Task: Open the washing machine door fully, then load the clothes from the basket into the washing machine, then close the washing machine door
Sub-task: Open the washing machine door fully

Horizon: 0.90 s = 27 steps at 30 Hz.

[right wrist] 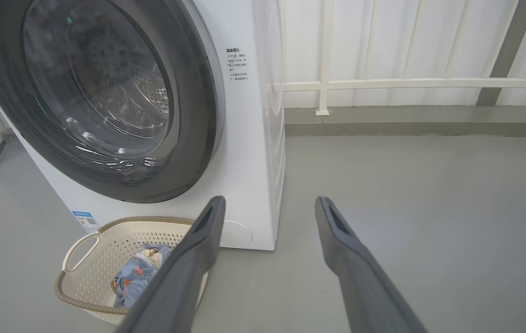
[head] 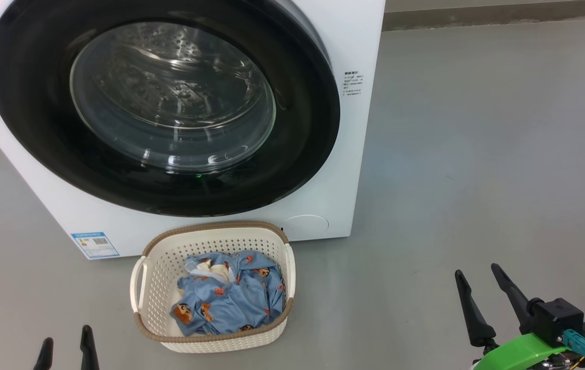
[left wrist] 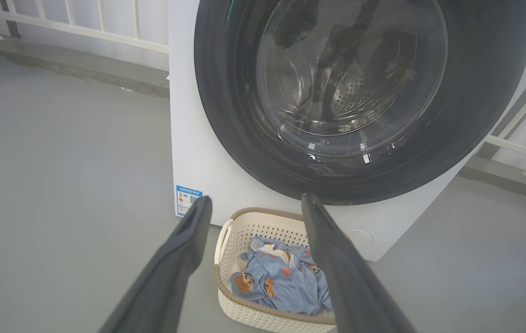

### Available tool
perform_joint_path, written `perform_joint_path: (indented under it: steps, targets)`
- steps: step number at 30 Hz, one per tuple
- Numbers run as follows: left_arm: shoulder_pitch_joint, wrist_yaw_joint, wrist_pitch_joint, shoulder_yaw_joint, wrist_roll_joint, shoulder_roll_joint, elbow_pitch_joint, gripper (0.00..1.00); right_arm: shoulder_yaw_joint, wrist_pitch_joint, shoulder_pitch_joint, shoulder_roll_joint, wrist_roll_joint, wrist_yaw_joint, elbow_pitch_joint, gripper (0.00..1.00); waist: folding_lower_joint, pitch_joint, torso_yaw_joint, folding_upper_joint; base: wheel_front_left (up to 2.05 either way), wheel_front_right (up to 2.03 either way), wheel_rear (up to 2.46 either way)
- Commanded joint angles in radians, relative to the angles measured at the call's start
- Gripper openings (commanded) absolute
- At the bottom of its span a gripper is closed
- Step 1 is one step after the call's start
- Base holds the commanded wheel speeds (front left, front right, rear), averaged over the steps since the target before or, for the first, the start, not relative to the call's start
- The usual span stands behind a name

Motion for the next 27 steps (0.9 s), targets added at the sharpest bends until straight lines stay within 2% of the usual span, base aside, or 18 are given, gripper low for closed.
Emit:
perform_joint_path:
  steps: [1,9,10,11,12,27]
  targets:
    - [-0.009,-0.002,-0.007,0.028,-0.003,0.015,-0.025,1.0,0.031,-0.012,-0.023,-0.008,0.009,-0.001,-0.024,1.0,0.0,0.0,0.0,0.0,0.0,0.0,0.0]
    - [-0.007,-0.002,-0.007,0.023,-0.006,0.013,-0.027,1.0,0.036,-0.012,-0.021,-0.011,0.015,-0.001,-0.03,1.0,0.0,-0.001,0.001,0.0,0.0,0.0,0.0]
    - [-0.007,-0.002,-0.007,0.021,-0.006,0.013,-0.027,1.0,0.037,-0.012,-0.021,-0.012,0.017,-0.001,-0.031,0.59,0.0,-0.001,0.002,0.0,0.0,0.0,0.0]
    - [-0.007,-0.002,-0.007,0.019,-0.007,0.013,-0.028,1.0,0.038,-0.012,-0.021,-0.012,0.021,-0.001,-0.032,0.11,0.0,-0.001,0.002,0.0,0.0,0.0,0.0]
    - [-0.007,-0.002,-0.007,0.017,-0.007,0.014,-0.028,1.0,0.039,-0.012,-0.022,-0.012,0.024,-0.001,-0.033,0.0,0.0,0.0,0.002,0.0,0.0,0.0,0.0]
    - [-0.008,-0.002,-0.007,0.01,-0.012,0.021,-0.029,1.0,0.048,-0.012,-0.025,-0.016,0.036,-0.001,-0.043,0.0,0.0,0.003,0.001,0.0,0.0,0.0,0.0]
